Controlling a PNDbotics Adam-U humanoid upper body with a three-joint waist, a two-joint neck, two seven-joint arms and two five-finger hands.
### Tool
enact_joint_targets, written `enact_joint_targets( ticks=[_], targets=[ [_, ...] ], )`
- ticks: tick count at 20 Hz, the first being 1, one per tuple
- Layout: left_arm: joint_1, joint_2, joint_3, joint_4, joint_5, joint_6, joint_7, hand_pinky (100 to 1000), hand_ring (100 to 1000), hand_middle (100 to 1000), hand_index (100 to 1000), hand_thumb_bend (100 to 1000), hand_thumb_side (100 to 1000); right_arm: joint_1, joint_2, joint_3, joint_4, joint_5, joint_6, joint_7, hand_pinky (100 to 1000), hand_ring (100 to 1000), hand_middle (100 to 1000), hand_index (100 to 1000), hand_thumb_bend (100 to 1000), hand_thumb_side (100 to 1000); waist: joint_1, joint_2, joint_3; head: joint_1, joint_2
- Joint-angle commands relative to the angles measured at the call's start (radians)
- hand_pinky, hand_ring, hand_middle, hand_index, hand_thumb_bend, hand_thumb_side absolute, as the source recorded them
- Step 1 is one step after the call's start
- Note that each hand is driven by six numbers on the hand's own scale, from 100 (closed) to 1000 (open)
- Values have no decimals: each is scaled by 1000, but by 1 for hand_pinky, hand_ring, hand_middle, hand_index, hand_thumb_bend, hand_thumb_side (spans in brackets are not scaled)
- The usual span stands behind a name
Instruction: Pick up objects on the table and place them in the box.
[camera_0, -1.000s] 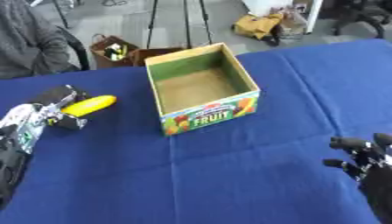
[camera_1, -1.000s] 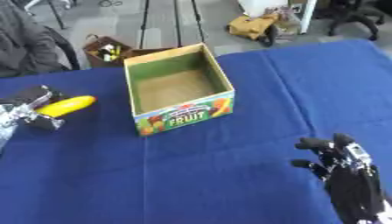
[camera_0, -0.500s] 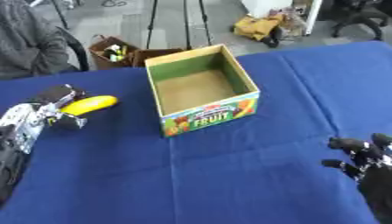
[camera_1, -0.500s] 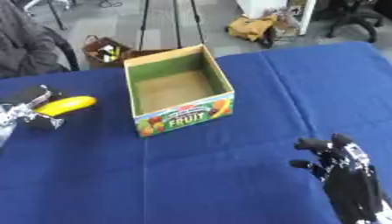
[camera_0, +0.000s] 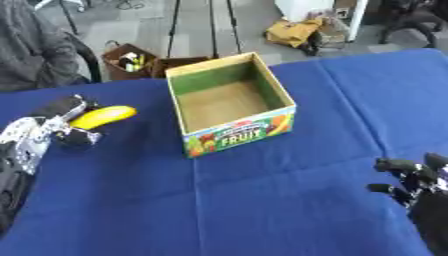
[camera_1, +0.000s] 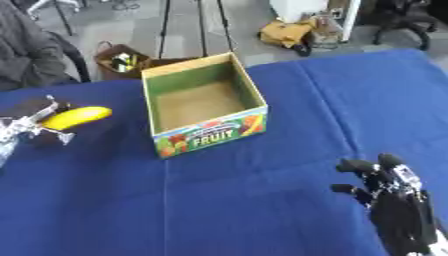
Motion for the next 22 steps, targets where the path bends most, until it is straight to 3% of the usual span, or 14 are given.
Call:
enact_joint_targets(
  ticks=[1,14,22],
  targets=[
    [-29,44,5,-29,16,-4,-8,811,643,489,786,171,100,-6,-20,-3,-20,0,-3,4,699,983,664,712,100,1000,-4,-21,2,-3,-7],
    [-44,58,-5,-68,24,-20,-67,816,641,484,790,177,100,-2,-21,-4,-18,-2,-2,5,700,983,664,713,100,1000,-3,-28,4,-9,-6],
    [-54,63,-9,-81,17,-26,-95,798,552,465,788,175,100,0,-22,-4,-18,-4,-2,6,700,983,664,713,100,1000,-1,-34,4,-14,-5]
  ],
)
